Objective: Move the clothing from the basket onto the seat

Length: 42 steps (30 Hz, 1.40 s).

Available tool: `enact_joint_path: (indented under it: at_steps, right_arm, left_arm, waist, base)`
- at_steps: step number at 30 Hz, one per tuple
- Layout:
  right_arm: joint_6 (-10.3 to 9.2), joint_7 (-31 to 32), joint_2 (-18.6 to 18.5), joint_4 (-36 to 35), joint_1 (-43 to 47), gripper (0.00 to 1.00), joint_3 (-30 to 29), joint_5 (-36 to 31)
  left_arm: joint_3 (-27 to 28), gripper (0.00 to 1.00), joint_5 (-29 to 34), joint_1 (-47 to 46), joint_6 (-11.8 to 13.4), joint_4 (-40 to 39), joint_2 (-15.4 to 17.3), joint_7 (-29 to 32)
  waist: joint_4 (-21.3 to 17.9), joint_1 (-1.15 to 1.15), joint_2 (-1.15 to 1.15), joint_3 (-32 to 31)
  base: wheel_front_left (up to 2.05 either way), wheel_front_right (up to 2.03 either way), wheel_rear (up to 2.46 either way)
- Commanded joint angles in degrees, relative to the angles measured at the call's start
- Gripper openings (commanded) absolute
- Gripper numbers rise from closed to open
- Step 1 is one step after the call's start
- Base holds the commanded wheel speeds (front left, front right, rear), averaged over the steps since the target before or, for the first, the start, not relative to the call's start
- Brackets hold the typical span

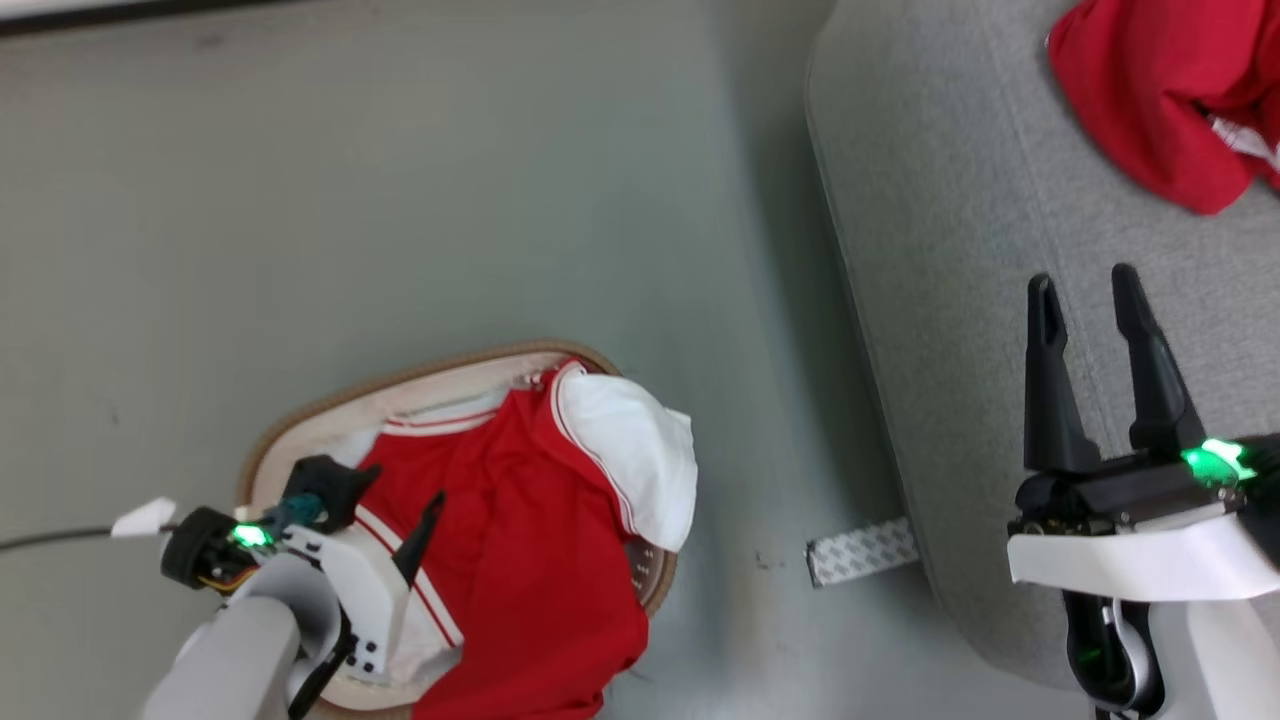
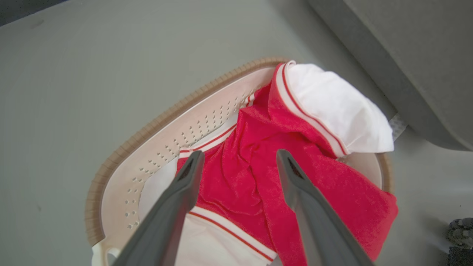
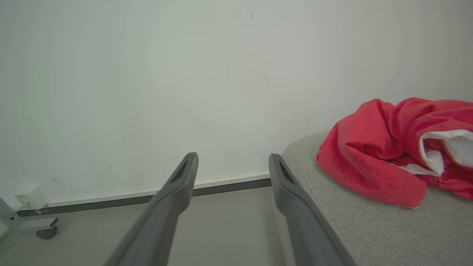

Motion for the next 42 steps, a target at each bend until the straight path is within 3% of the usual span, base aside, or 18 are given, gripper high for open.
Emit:
enact_joint_path:
  at_steps: [1,19,31,32,34,35,42]
  right_arm:
    - [-0.13,0.05,-0.01,-0.57,-1.1,1.0,0.08,0.24]
    - [-0.13,0.05,-0.01,-7.98,-6.88,1.0,2.22,2.79]
    - [-0.13,0.05,0.0,-8.96,-6.93,1.0,3.26,4.56]
    - [-0.13,0.05,0.0,-8.99,-6.93,1.0,3.23,4.56]
    - [-0.13,0.05,0.0,-8.85,-7.03,1.0,3.11,4.5]
    - [-0.13,0.05,0.0,-8.76,-7.05,1.0,3.04,4.51]
    - [-0.13,0.05,0.0,-7.93,-7.36,1.0,2.42,4.08]
  left_arm:
    - [-0.88,1.0,0.61,-1.26,0.11,0.81,0.64,0.55]
    - [-19.0,1.0,0.2,-14.14,0.11,18.58,2.87,10.48]
    - [-25.59,1.0,3.8,-17.27,0.21,27.3,3.34,16.51]
    - [-25.81,0.96,3.92,-17.34,0.29,27.61,3.28,16.22]
    - [-26.04,0.2,3.93,-17.36,0.57,27.84,3.04,15.24]
    - [-26.11,0.0,3.86,-17.36,0.57,27.92,2.87,14.93]
    - [-26.27,0.0,2.99,-18.19,0.59,28.28,1.5,12.97]
  waist:
    - [-1.62,-0.01,0.0,3.8]
    - [-7.01,-0.01,0.0,16.87]
    - [-9.24,-0.01,0.0,20.8]
    - [-9.28,-0.01,0.0,20.9]
    - [-9.29,-0.01,0.0,20.93]
    - [-9.27,-0.01,0.0,20.89]
    - [-8.64,-0.01,0.0,19.66]
  base:
    - [0.0,0.0,0.0]
    - [0.0,0.0,0.0]
    - [0.0,0.0,0.0]
    - [0.0,0.0,0.0]
    - [0.0,0.0,0.0]
    - [0.0,0.0,0.0]
    - [0.0,0.0,0.0]
